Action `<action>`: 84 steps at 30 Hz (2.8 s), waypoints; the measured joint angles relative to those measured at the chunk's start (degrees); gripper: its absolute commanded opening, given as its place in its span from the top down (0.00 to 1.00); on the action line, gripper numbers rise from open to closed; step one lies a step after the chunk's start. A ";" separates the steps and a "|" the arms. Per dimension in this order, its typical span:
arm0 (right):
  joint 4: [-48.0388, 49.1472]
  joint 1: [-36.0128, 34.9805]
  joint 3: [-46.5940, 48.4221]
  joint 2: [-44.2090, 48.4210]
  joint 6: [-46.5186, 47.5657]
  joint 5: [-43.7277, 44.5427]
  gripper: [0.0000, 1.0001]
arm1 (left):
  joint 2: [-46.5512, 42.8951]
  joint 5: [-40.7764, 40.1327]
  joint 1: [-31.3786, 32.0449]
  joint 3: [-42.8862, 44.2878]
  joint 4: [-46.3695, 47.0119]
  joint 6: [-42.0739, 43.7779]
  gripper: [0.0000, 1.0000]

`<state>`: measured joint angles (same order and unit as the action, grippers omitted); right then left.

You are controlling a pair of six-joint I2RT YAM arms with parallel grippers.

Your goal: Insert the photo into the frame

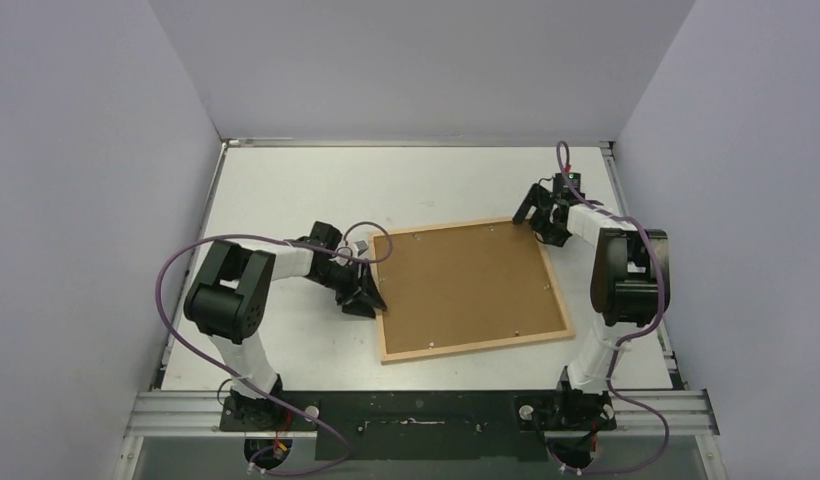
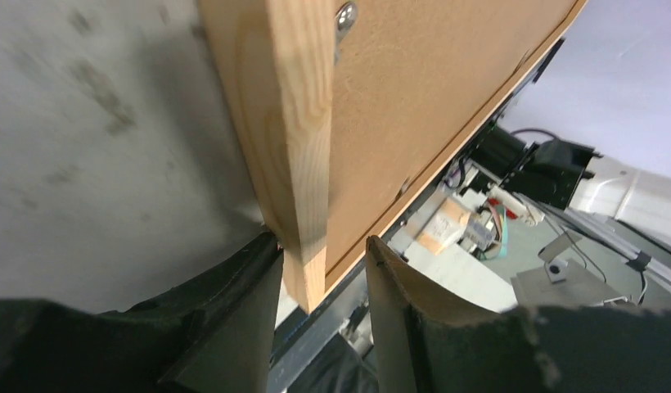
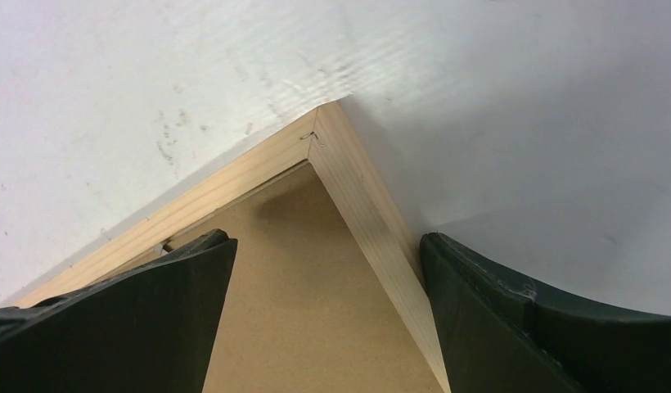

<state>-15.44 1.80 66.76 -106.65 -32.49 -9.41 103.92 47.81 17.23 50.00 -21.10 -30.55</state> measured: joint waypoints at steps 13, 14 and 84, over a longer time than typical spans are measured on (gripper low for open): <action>-3.43 -3.28 8.39 -5.22 9.44 -0.39 0.15 | -8.81 -2.25 -0.57 -1.51 -9.55 3.34 0.37; -4.02 -3.65 9.03 -5.22 9.86 0.37 0.15 | -9.25 -2.51 -1.81 -0.59 -10.93 4.28 0.37; -10.64 -47.60 22.49 -14.34 17.75 25.24 0.60 | 21.99 1.88 -8.55 32.92 -7.34 5.14 0.74</action>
<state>-26.09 -45.80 89.25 -120.99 -14.74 15.84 125.91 49.69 8.69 82.91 -28.45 -25.41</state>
